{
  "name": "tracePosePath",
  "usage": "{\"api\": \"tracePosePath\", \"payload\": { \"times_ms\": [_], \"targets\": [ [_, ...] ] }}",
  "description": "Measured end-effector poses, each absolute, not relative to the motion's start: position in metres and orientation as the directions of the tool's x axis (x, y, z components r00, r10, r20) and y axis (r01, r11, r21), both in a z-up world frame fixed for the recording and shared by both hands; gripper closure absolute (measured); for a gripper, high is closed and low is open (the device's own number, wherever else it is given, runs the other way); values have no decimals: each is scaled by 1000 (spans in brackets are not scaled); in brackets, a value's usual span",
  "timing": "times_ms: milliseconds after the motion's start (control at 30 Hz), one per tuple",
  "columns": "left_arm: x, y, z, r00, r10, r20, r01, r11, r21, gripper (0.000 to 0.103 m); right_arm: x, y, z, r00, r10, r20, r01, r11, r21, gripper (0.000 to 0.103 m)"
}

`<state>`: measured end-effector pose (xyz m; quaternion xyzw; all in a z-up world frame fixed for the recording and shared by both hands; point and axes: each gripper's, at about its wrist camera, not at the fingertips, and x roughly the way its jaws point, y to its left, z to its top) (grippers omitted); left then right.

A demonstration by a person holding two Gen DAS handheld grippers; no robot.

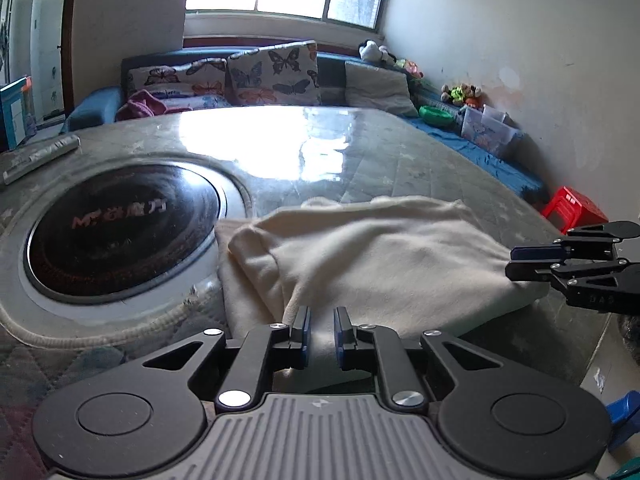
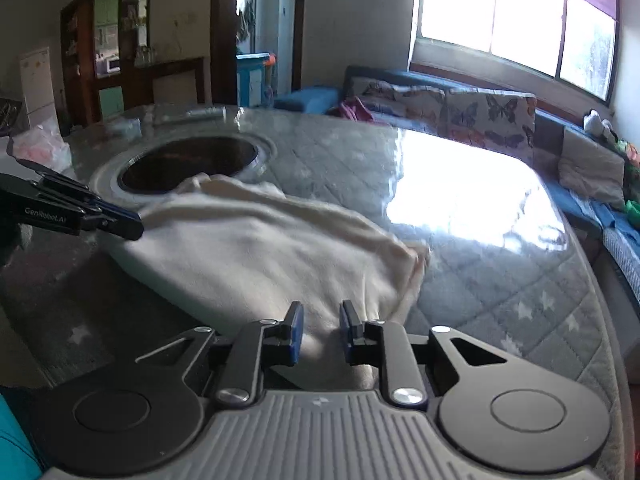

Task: Fold clothes
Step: 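Press and smooth the folded sweatshirt flat with both open grippers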

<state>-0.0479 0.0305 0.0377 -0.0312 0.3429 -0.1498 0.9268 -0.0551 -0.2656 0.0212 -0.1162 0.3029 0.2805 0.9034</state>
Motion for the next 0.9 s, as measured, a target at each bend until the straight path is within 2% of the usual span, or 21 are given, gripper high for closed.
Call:
{"api": "tracePosePath", "payload": {
  "times_ms": [133,367,567,900],
  "targets": [
    [-43,30,38,727,-288,-623,246,957,-154,89,-52,-255,25,651,469,-596,-605,796,-34,82],
    [-34,43,35,712,-270,-648,204,963,-177,88,-45,-244,13,607,466,-644,-631,775,-35,81],
    [-15,35,49,738,-296,-607,232,955,-184,88,-24,-241,23,620,476,-624,-620,785,-16,80],
    [21,31,27,714,-237,-659,214,970,-117,87,23,-233,7,603,434,-669,-585,811,-1,80]
  ]
}}
